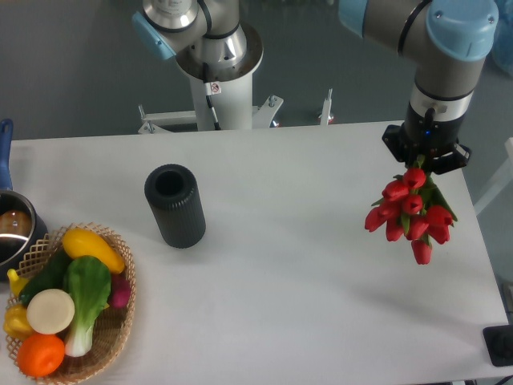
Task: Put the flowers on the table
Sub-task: 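Move the held red tulips down and toward the black vase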
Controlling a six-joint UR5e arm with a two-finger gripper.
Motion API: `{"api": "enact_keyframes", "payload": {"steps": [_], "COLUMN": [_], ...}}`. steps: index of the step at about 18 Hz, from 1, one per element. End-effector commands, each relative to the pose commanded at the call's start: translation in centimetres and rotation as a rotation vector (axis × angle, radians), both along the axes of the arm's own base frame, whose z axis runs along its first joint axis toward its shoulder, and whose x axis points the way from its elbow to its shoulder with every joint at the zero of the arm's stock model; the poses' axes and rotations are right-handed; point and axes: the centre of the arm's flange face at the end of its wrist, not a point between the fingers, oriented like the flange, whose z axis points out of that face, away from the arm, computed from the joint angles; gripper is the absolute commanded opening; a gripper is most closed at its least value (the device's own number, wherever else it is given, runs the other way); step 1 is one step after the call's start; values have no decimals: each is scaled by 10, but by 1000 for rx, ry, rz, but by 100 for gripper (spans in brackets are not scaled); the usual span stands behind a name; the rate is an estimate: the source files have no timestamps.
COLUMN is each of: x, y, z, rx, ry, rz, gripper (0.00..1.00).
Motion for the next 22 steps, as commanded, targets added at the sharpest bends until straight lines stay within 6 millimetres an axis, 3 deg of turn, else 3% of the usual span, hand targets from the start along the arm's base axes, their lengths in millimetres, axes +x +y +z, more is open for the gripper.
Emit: {"api": "enact_keyframes", "payload": {"steps": [7, 9, 13, 16, 22], "x": [2, 15, 33, 35, 31], "y": [1, 21, 49, 58, 66], "z": [-20, -25, -71, -91, -108], "rx": [-25, -30, -61, -72, -38], "ry": [-33, -42, -107, -137, -155], "rz": [-14, -39, -79, -64, -8], "gripper": [2, 1, 2, 8, 27]}}
